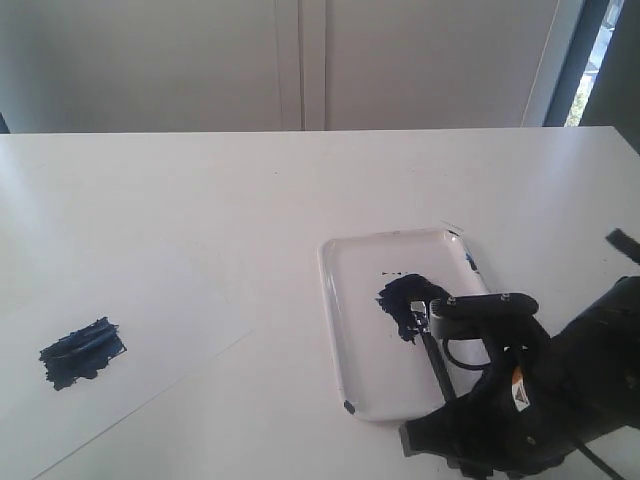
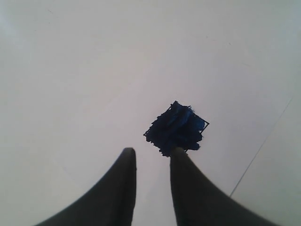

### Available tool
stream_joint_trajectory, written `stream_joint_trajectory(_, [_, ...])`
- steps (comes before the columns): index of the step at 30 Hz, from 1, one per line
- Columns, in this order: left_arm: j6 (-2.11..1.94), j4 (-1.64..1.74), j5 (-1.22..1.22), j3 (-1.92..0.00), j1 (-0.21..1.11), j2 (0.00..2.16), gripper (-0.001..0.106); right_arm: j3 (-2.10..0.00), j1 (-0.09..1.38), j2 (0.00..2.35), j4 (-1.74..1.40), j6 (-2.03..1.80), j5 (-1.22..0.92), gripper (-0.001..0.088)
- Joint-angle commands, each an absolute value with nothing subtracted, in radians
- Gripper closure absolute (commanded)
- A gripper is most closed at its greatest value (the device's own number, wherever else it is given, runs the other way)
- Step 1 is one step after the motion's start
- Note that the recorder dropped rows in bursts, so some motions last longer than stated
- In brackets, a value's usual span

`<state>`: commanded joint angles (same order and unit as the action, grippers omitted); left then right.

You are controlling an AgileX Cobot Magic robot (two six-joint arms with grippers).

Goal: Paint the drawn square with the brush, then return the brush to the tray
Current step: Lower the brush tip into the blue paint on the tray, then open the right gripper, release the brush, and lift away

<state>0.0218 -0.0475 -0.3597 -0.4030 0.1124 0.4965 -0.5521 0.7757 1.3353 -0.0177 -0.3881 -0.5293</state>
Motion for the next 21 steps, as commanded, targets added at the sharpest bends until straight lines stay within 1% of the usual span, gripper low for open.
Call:
stream_joint_trajectory(2, [0.022, -0.048, -0.353, -0.403, 0.112, 0.496, 0.074, -0.567, 0.776, 1.240, -0.051, -0.386, -0.558, 0.0471])
stream_joint_trajectory(5, [0.022, -0.048, -0.332, -0.403, 0.112, 0.496, 0.074, -0.593, 0.776, 1.071, -0.130, -0.386, -0.487, 0.0471])
stream_joint_trajectory(7, [0.022, -0.050, -0.294, -0.399, 0.112, 0.496, 0.074, -0.595, 0.776, 0.983, -0.136, -0.367, -0.356, 0.0472])
stream_joint_trajectory(9, [0.024, -0.055, -0.226, -0.397, 0.112, 0.496, 0.074, -0.595, 0.778, 0.928, -0.136, -0.296, -0.179, 0.0488])
stream_joint_trajectory(10, [0.055, -0.055, -0.194, -0.397, 0.112, 0.496, 0.077, -0.595, 0.778, 0.910, -0.136, -0.259, -0.065, 0.0513])
stream_joint_trajectory(12, [0.139, -0.055, -0.183, -0.397, 0.112, 0.494, 0.089, -0.595, 0.778, 0.897, -0.136, -0.217, 0.062, 0.0573])
stream_joint_trajectory(14, [0.169, -0.078, -0.186, -0.397, 0.112, 0.480, 0.100, -0.595, 0.778, 0.889, -0.138, -0.168, 0.145, 0.0641])
stream_joint_trajectory(15, [0.185, -0.098, -0.184, -0.397, 0.112, 0.470, 0.103, -0.592, 0.778, 0.886, -0.149, -0.132, 0.186, 0.0670])
stream_joint_trajectory(18, [0.255, -0.169, -0.164, -0.397, 0.112, 0.422, 0.104, -0.581, 0.778, 0.886, -0.205, -0.078, 0.333, 0.0731])
stream_joint_trajectory(21, [0.311, -0.237, -0.141, -0.398, 0.112, 0.360, 0.104, -0.580, 0.778, 0.886, -0.229, -0.074, 0.429, 0.0748])
